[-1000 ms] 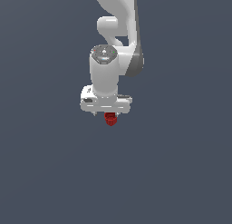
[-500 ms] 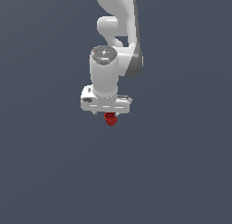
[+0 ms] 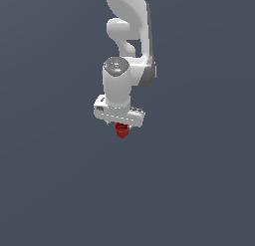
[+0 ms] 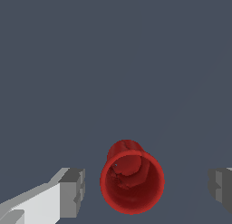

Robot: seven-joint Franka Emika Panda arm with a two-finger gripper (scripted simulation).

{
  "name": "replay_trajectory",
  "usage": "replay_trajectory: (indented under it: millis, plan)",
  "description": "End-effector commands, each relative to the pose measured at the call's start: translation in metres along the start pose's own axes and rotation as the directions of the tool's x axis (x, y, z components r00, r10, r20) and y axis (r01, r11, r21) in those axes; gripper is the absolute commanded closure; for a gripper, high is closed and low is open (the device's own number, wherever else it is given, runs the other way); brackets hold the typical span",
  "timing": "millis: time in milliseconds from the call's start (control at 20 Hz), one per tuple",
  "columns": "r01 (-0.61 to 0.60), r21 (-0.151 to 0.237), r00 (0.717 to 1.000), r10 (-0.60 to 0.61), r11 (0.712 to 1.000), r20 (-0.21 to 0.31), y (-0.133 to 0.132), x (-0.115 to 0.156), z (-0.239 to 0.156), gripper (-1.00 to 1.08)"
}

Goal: Pick up the object and move it to a goal position.

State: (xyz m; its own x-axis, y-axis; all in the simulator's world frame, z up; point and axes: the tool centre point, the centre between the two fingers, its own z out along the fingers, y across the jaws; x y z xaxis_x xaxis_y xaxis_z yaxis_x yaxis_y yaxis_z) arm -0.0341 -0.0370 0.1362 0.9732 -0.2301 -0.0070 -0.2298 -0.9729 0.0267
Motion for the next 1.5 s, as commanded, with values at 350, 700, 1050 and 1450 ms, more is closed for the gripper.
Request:
replay_trajectory:
  millis: [350,700,1050,1450]
  plan:
    - [-0.206,0.022,0.979,0.206,0.978,0.000,-0.001,-0.029,0.030,-0.92]
    - [-0.267,0.027,0.964,0.268,0.963,0.000,0.000,-0.039,0.039,-0.92]
    - [-0.266,0.027,0.964,0.266,0.964,0.001,0.000,-0.039,0.044,-0.92]
    - [-0.270,0.027,0.963,0.270,0.963,0.000,-0.001,-0.040,0.079,-0.92]
